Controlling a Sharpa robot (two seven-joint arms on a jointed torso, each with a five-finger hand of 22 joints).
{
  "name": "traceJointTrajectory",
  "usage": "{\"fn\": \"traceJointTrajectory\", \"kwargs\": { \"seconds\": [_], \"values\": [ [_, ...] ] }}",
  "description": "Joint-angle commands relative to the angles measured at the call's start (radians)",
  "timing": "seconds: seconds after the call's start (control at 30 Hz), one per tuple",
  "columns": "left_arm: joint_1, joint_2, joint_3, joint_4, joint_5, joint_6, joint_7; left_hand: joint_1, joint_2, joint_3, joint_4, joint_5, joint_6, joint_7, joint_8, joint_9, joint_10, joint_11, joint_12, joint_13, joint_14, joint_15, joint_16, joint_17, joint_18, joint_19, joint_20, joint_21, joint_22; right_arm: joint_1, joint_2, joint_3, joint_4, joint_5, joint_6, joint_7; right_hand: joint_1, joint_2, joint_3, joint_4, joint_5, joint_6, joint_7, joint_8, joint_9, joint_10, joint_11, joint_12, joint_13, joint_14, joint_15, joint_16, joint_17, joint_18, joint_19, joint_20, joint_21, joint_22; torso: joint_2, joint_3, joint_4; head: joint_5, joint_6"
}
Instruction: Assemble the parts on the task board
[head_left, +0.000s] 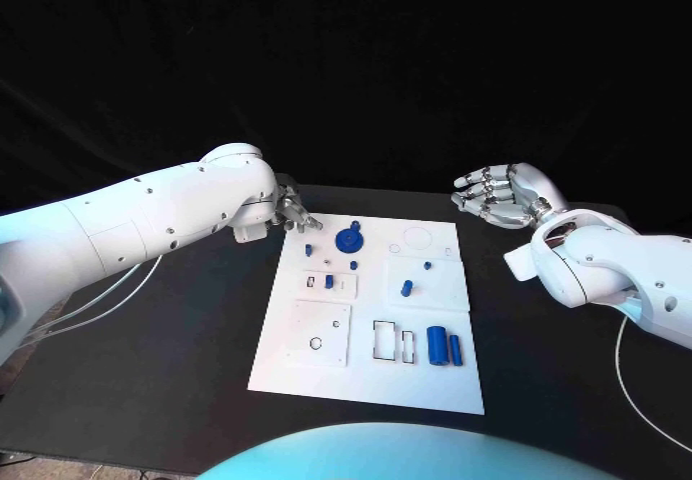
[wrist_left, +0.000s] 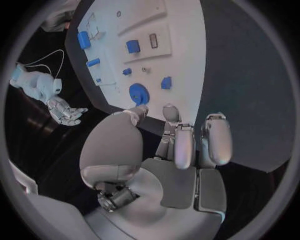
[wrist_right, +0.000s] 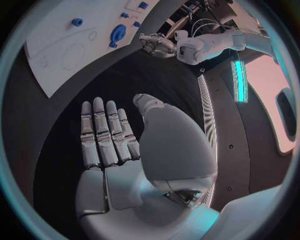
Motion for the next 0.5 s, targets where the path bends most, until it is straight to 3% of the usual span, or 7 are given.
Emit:
{"fn": "traceJointTrajectory", "kwargs": {
  "seconds": [0.03,0.2,0.5],
  "values": [
    [-0.001,0.013,-0.005,-0.019,-0.014,0.054,0.009,0.012,-0.001,-0.004,0.001,-0.003,-0.007,0.003,-0.006,-0.002,-0.009,0.001,-0.005,-0.003,0.053,0.009,-0.007,0.091,0.011,-0.008,0.000,-0.005,-0.003,-0.001,0.001,0.000,0.000,-0.009,0.012,0.008,-0.005,-0.001,0.001,-0.004,-0.003,-0.003,0.057,0.004,-0.001,-0.001,-0.004,-0.005,-0.001,0.000,-0.003,-0.001,-0.002,0.014,0.002,-0.002,0.000,-0.002,-0.001,0.0007,0.0017,0.001,-0.004],
    [-0.005,0.032,-0.016,-0.048,-0.013,0.089,0.011,0.014,-0.001,-0.004,0.001,-0.003,-0.006,0.004,-0.007,-0.004,-0.012,0.001,-0.005,-0.004,0.051,0.009,-0.009,0.087,0.012,-0.011,0.001,-0.008,-0.007,-0.001,0.003,0.000,0.001,-0.009,0.013,0.007,-0.005,0.000,0.002,-0.004,-0.003,-0.003,0.057,0.004,-0.001,-0.001,-0.004,-0.005,-0.001,0.000,-0.003,-0.001,-0.002,0.014,0.002,-0.002,0.000,-0.002,-0.001,0.0011,0.0010,0.004,-0.008],
    [-0.009,0.045,-0.021,-0.070,-0.008,0.110,0.011,0.018,0.000,-0.003,0.001,-0.003,-0.001,0.004,-0.006,-0.007,-0.012,0.002,-0.003,-0.002,0.050,0.010,-0.010,0.087,0.011,-0.011,0.002,-0.007,-0.005,-0.001,0.005,0.000,0.000,-0.009,0.020,0.007,-0.005,0.000,0.002,-0.004,-0.002,-0.003,0.057,0.004,-0.001,0.000,-0.004,-0.005,-0.001,0.001,-0.003,-0.001,-0.003,0.014,0.002,-0.002,0.000,-0.003,-0.002,0.0019,0.0001,0.010,-0.009]
  ]
}}
